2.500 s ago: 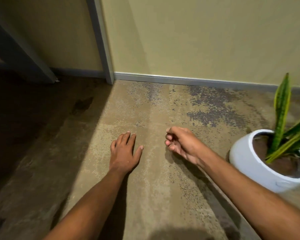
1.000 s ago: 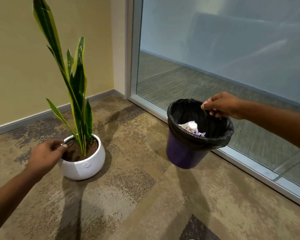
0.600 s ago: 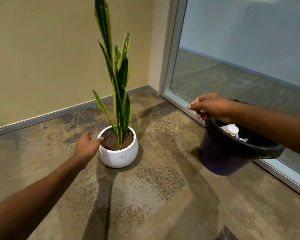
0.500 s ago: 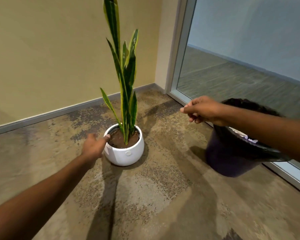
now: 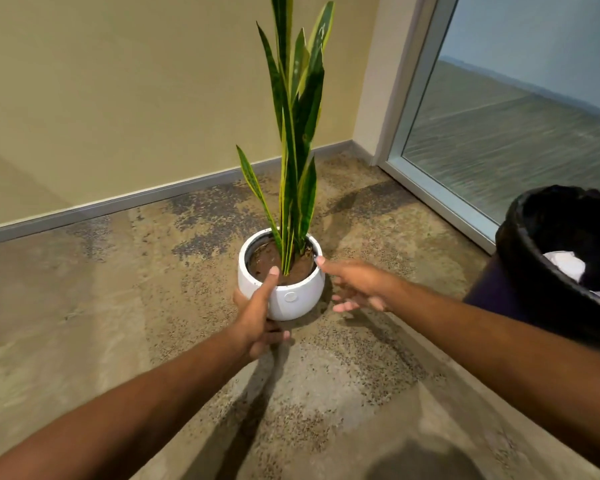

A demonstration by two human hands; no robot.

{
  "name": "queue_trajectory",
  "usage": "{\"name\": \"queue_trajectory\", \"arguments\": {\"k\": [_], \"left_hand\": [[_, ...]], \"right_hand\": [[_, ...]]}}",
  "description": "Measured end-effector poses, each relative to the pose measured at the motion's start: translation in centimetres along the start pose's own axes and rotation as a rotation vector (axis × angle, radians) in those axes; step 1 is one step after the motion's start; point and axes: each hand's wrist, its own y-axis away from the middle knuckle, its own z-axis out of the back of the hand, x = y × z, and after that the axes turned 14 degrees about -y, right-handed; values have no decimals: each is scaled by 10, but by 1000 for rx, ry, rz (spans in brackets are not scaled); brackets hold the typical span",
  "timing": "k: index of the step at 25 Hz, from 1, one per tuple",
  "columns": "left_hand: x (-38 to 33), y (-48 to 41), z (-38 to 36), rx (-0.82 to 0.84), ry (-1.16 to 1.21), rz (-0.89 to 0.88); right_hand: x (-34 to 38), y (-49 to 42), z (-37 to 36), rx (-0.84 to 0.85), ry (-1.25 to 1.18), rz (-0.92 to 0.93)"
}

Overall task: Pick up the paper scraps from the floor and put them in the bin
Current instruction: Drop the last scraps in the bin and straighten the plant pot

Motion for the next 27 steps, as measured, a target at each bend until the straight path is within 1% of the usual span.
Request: {"name": "queue_trajectory", "arguments": {"k": [3, 5, 7, 9, 11, 15, 17, 20, 24, 27], "left_hand": [[6, -10, -9, -13, 115, -7], [8, -14, -12, -29, 157, -36], [9, -17, -16, -92, 232, -61], [7, -15, -20, -144, 287, -72], [5, -10, -23, -173, 309, -80], [-15, 20, -30, -183, 298, -87], [-45, 48, -34, -178, 272, -90], [-108, 96, -42, -142, 215, -77], [-220, 169, -56, -71, 129, -39], [-303, 203, -65, -39, 106, -9]], "right_hand": [[-14, -20, 2, 168, -194, -120], [-21, -31, 2, 230, -320, -154], [-25, -38, -1, 266, -411, -171], [-28, -40, -7, 256, -456, -159], [-26, -38, -9, 202, -471, -143], [-6, -14, 0, 162, -520, -189], [18, 13, 6, 160, -573, -229], [71, 62, 15, 147, -644, -235], [169, 134, 28, 98, -656, -246], [250, 174, 36, 65, -671, -260]]}}
